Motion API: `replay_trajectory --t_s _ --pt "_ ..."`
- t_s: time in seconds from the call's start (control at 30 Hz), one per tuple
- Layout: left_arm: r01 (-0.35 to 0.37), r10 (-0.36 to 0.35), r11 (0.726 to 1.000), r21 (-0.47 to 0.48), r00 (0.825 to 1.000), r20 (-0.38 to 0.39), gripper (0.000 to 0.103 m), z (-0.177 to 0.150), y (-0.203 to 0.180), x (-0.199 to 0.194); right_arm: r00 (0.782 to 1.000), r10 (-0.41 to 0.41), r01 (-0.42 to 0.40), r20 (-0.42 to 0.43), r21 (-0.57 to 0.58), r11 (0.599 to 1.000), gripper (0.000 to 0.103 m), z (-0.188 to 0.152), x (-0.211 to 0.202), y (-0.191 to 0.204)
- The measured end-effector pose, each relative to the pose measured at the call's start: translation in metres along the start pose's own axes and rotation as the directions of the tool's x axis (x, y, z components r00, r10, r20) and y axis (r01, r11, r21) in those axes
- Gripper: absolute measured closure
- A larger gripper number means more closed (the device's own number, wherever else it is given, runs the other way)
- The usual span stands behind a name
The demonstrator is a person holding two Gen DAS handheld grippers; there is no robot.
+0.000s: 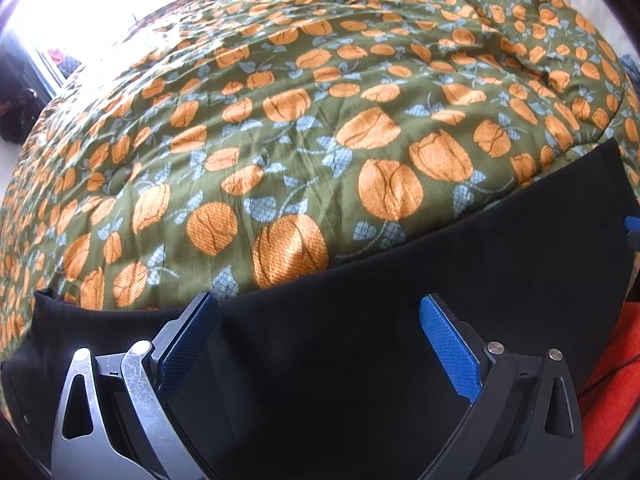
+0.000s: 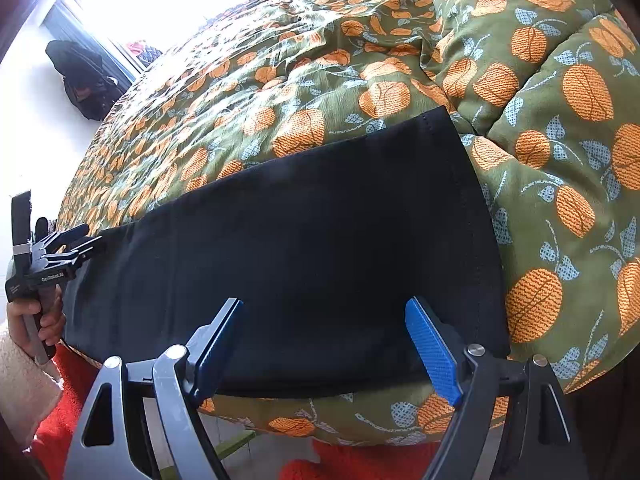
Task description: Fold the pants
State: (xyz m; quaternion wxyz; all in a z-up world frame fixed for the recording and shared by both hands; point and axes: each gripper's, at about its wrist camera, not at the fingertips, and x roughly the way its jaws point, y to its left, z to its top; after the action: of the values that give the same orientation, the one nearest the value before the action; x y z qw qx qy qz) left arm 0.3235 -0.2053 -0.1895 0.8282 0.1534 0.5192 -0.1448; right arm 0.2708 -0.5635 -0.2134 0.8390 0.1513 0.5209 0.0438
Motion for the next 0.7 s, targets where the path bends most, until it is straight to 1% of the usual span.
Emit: replay_trajectory --t_s 0.07,0.23,0.4,0.5,0.7 --pt "-0.002 0.002 1.0 0.013 1.0 -0.001 0.002 -0.012 -0.005 0.0 1.0 0.001 -0.001 0.0 0.0 1.0 0.021 0.0 0.0 0.0" --pt "-0.001 0.001 0.997 0.071 1.0 0.012 0.002 -0.043 -0.023 -0.017 1.0 0.011 -0.011 0.003 0.006 1.0 0.021 -0.001 -0.002 -0.001" --pt "0.03 -0.03 0.998 0.056 1.0 0.005 0.002 -0.073 -0.03 -0.03 1.0 0.007 -0.007 0.004 0.006 1.0 0.021 -0.001 -0.002 -0.001" --pt "0.022 -0.023 0.998 0.066 1.0 0.018 0.001 -0.088 -0.037 -0.034 1.0 0.003 -0.003 0.004 0.004 1.0 0.021 -0.001 -0.002 0.0" --pt "0.005 -0.006 0.998 0.066 1.0 0.017 0.001 -0.094 -0.041 -0.033 1.0 0.002 -0.002 0.004 0.004 1.0 0.021 -0.001 -0.001 0.0"
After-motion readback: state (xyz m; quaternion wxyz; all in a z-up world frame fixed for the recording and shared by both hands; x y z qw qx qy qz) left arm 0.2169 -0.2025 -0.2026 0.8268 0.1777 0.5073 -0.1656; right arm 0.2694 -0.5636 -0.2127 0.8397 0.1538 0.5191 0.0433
